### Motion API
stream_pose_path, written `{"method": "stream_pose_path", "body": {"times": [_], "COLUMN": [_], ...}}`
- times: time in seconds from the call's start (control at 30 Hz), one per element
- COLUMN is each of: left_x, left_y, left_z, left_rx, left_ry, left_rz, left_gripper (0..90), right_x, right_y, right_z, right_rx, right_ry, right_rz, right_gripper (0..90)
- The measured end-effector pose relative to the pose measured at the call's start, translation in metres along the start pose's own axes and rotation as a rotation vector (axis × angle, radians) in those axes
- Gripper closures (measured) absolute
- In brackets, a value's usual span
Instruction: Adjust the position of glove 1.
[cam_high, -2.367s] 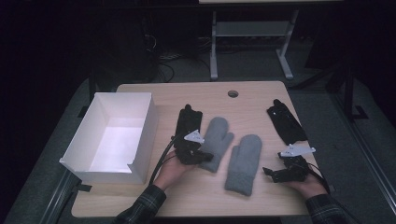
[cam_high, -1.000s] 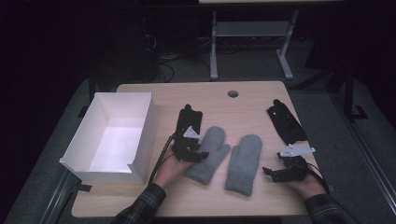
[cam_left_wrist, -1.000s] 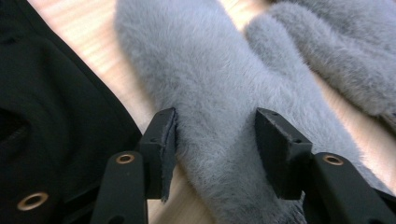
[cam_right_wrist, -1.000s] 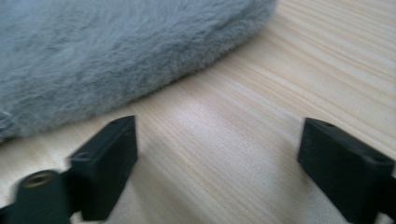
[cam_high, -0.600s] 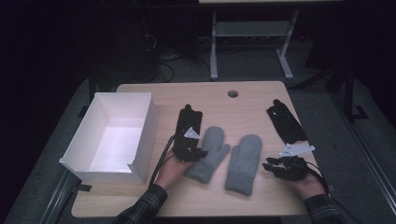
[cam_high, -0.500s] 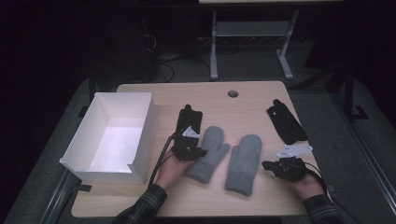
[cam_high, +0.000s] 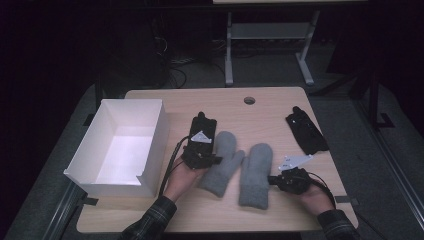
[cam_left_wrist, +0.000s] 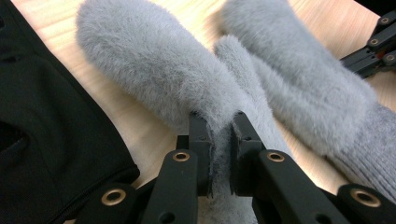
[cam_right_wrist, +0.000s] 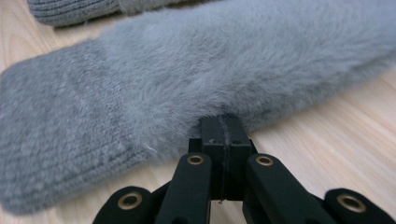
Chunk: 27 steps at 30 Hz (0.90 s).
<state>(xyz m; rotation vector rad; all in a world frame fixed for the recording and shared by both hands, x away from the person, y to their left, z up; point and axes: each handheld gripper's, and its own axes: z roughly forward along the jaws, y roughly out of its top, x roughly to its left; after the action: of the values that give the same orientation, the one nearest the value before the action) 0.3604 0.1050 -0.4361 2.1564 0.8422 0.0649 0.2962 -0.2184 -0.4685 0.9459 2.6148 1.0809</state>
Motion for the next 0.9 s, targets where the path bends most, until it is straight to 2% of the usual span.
{"method": "stream_pose_path", "body": {"times": [0.1, 0.23, 0.37, 0.47, 0.57, 0.6, 0.67, 0.73, 0.8, 0.9], "left_x": [-0.002, -0.003, -0.001, -0.001, -0.007, -0.009, -0.011, -0.013, -0.016, -0.019], "left_y": [0.002, -0.001, -0.008, -0.018, -0.022, -0.021, -0.02, -0.017, -0.012, -0.008], "left_z": [-0.001, -0.005, -0.012, -0.018, -0.018, -0.017, -0.016, -0.013, -0.01, -0.008], "left_rx": [-0.007, 0.051, 0.074, 0.086, 0.08, 0.084, 0.074, 0.06, 0.055, 0.044], "left_ry": [0.011, 0.071, 0.08, 0.07, 0.04, 0.035, 0.032, 0.007, 0.006, -0.005], "left_rz": [-0.015, -0.039, -0.061, -0.08, -0.091, -0.076, -0.077, -0.086, -0.066, -0.062], "left_gripper": [81.5, 81.5, 81.4, 81.2, 81.2, 81.0, 81.0, 81.0, 81.0, 81.0], "right_x": [0.002, 0.008, 0.01, 0.01, 0.011, 0.014, 0.016, 0.016, 0.018, 0.021], "right_y": [0.004, 0.008, 0.008, 0.008, 0.008, 0.009, 0.01, 0.01, 0.011, 0.014], "right_z": [0.004, 0.005, 0.006, 0.005, 0.005, 0.006, 0.006, 0.006, 0.008, 0.011], "right_rx": [-0.003, -0.014, -0.004, -0.001, -0.002, -0.001, -0.007, -0.009, -0.013, -0.013], "right_ry": [0.006, 0.009, 0.008, 0.011, 0.016, 0.02, 0.027, 0.034, 0.048, 0.06], "right_rz": [-0.008, -0.018, -0.028, -0.019, -0.026, -0.031, -0.031, -0.03, -0.038, -0.039], "right_gripper": [90.0, 90.0, 90.0, 90.0, 90.0, 90.0, 90.0, 90.0, 90.0, 90.0]}}
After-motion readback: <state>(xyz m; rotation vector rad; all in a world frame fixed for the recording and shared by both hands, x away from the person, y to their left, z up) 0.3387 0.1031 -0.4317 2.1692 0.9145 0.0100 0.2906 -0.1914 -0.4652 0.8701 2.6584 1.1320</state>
